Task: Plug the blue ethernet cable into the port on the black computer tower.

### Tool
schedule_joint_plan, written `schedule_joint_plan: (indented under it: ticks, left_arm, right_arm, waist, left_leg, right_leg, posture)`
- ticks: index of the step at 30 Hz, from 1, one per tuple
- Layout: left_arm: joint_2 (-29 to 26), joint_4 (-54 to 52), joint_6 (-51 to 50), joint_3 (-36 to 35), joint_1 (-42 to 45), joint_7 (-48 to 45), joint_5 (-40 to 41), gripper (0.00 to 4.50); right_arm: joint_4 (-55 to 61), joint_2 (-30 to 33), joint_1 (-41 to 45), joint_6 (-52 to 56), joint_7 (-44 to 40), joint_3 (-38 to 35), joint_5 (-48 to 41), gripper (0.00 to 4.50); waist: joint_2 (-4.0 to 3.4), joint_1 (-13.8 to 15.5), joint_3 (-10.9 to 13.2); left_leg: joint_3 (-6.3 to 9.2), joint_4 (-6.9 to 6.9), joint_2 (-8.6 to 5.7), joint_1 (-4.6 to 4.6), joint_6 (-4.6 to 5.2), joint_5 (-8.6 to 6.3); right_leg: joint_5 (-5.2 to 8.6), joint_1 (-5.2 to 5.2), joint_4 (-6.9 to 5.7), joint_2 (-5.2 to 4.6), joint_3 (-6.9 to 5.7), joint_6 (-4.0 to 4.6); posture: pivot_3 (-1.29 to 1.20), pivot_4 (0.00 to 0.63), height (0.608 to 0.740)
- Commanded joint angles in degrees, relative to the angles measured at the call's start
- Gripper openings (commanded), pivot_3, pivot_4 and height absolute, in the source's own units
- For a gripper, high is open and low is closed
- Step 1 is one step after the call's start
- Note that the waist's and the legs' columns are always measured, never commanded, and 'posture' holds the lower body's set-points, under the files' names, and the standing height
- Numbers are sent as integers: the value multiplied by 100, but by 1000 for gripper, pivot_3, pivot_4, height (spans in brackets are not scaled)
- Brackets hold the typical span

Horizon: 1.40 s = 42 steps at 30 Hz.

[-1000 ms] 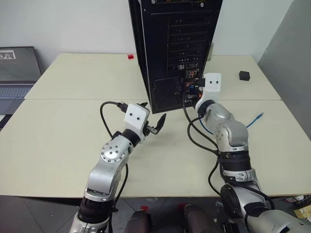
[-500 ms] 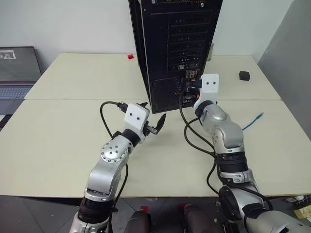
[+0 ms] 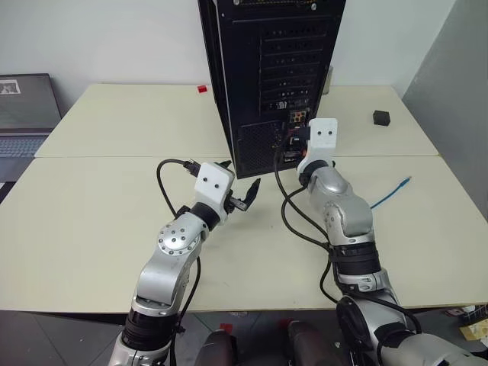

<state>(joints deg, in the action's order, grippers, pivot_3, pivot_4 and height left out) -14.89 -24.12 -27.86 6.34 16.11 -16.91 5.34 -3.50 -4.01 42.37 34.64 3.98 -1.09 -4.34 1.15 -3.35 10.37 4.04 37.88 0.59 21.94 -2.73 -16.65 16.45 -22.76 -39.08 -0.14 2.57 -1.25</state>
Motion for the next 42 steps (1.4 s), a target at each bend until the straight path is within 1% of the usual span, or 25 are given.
schedule_joint_plan:
  ticks: [1,8,11,17,22,32,42]
  left_arm:
    - [-10,-142,117,-71,88,9,-21,4235]
    - [-20,-151,110,-70,80,2,-19,4235]
    - [-29,-147,117,-70,78,-5,-20,4235]
    - [-50,-137,122,-78,90,-20,-18,4235]
    - [-74,-155,123,-81,71,-24,-11,4235]
    - [-107,-157,115,-97,76,-40,1,4235]
    - [-169,-159,98,-118,73,-72,22,4235]
  right_arm:
    - [236,-134,163,-254,-36,181,28,0]
    - [209,-9,85,-425,37,130,225,0]
    - [175,128,32,-498,-57,167,286,0]
    - [117,346,-72,-650,-242,283,407,0]
    - [181,373,-126,-671,-339,343,379,0]
    - [647,258,-201,-157,-693,293,-9,0]
    - [1090,360,-282,310,-725,185,-102,0]
  waist:
    - [0,-1,0]
    - [0,-1,0]
    - [0,10,0]
    - [0,26,0]
    - [0,27,0]
    - [0,15,0]
    - [1,30,0]
  left_leg:
    - [-1,0,0,0,0,0]
    - [-8,3,1,23,-1,1]
    - [-7,7,0,42,-3,3]
    - [-4,9,-4,46,-2,4]
    - [-2,8,-3,47,-2,5]
    - [0,9,-2,47,-2,5]
    - [3,12,-4,47,-2,7]
  right_leg:
    - [0,-1,0,0,0,0]
    - [-1,-32,-13,0,7,1]
    - [-1,-50,-27,0,6,1]
    - [-1,-51,-28,-1,4,1]
    - [-1,-51,-28,-1,1,1]
    - [-1,-53,-35,0,0,1]
    - [-1,-53,-41,-1,-2,2]
  posture:
    - [0,150,740]
    - [0,150,740]
    - [0,150,740]
    - [0,150,740]
    - [0,150,740]
    - [0,150,740]
    - [0,150,740]
